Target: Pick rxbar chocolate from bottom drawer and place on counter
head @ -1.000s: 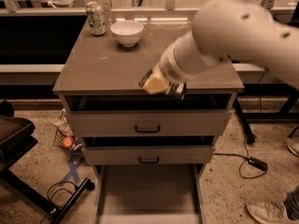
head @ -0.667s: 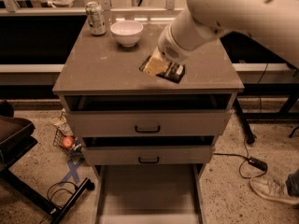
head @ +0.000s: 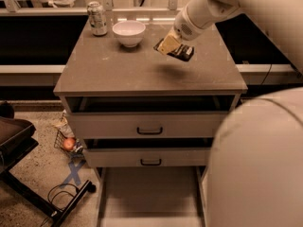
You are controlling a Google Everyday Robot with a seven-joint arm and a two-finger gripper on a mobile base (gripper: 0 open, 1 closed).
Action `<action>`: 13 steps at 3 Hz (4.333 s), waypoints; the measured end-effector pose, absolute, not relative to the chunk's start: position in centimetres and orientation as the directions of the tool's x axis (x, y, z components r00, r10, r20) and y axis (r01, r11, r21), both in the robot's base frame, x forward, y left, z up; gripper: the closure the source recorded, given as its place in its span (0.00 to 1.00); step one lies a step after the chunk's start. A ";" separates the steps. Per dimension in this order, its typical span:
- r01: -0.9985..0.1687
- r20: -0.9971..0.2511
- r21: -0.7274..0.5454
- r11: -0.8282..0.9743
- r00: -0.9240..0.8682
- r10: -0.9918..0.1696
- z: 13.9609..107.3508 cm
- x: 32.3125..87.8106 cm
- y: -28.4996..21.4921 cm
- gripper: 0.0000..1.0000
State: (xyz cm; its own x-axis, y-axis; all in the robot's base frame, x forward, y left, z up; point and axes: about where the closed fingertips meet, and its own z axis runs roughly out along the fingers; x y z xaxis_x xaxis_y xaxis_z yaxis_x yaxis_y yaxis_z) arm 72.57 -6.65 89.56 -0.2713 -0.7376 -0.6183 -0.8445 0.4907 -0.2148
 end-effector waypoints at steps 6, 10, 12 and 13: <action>-0.814 -0.731 -0.230 0.533 -0.217 -0.647 90.2 81.0 -8.0 0.00; -0.727 -0.715 -0.478 0.493 -0.004 -0.699 108.4 75.9 -9.5 0.00; -0.568 -0.761 -0.583 0.580 0.131 -0.636 114.7 69.3 -13.4 0.00; -0.503 -0.749 -0.616 0.606 0.137 -0.648 114.9 66.9 -13.2 0.00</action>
Offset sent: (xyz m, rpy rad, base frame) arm 0.1144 -0.0547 0.0370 0.1699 -0.1832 -0.0674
